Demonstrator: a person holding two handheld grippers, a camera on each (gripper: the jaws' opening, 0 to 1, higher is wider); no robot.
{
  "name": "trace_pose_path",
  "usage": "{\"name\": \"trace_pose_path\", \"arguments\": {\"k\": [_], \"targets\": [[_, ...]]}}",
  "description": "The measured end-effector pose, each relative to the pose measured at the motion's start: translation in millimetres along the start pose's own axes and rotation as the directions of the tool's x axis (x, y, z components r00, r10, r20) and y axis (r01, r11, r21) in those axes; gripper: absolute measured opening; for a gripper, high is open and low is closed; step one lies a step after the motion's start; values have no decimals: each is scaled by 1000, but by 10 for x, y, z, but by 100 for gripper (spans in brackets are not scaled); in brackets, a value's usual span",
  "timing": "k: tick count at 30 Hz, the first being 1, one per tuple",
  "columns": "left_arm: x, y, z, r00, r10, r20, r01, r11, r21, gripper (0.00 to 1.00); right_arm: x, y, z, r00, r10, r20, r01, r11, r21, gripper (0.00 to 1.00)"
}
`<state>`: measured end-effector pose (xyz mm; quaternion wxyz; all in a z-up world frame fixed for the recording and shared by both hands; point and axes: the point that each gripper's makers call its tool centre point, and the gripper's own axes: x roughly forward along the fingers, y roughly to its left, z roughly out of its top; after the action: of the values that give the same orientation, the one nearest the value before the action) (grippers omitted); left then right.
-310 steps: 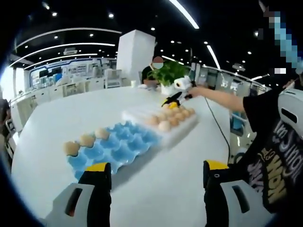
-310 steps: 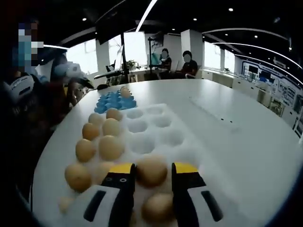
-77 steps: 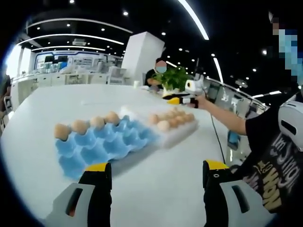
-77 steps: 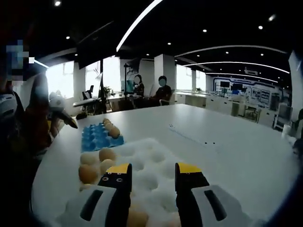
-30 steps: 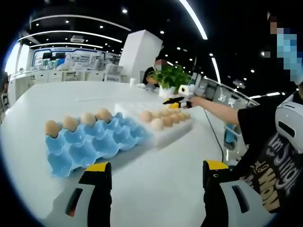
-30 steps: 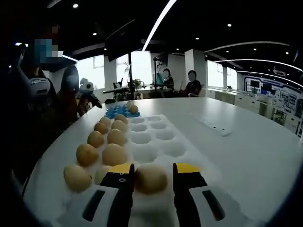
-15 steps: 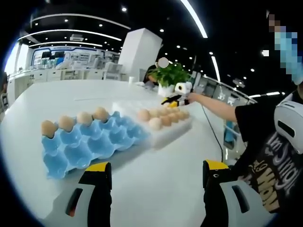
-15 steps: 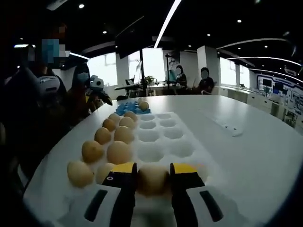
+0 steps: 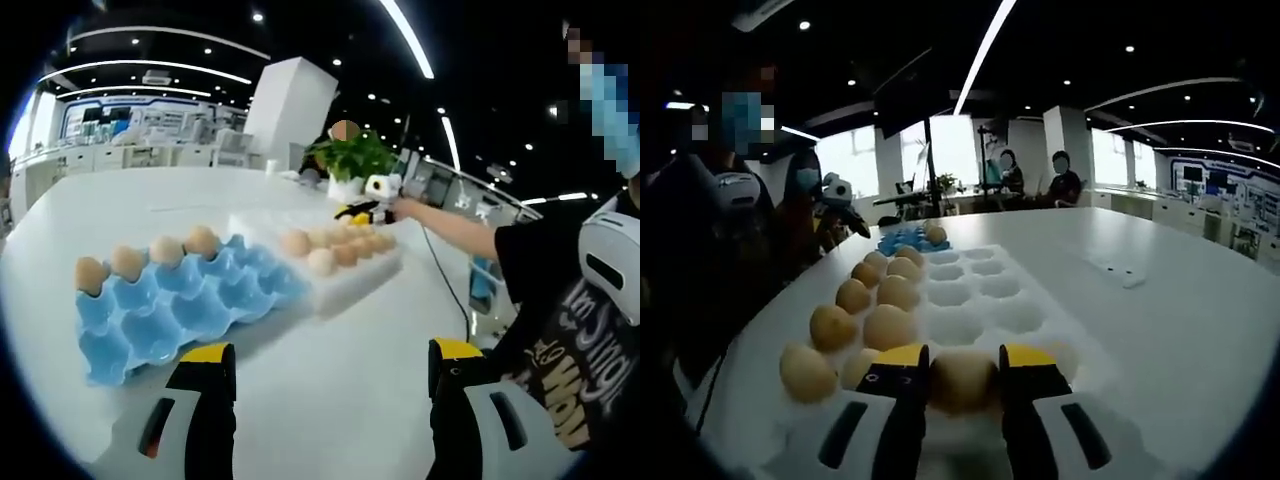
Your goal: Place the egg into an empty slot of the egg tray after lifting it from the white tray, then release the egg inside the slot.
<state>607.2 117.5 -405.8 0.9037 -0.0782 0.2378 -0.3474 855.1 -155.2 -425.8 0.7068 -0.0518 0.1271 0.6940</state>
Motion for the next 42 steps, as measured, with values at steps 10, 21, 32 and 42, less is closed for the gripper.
{"name": "trace_pose_path", "arguments": {"k": [10,21,32,42], "targets": [[-45,49,-20,1000,12,-5,-12,1000,-10,80,-13,-34,45,998,-43,47,38,995,91,28],[-38,41,-34,1000,8,-5,-8,1000,-16,80,-101,-116,258,993,-71,96,62,994,90,27],[-13,-11,-34,1000,-3,-11,3,1000,-13,80,46,-225,528,980,-126,153,120,991,52,1],[9,-8,-67,1000,-6,-12,6,1000,-19,80,-70,-91,179,993,-107,58,101,990,95,29]]}}
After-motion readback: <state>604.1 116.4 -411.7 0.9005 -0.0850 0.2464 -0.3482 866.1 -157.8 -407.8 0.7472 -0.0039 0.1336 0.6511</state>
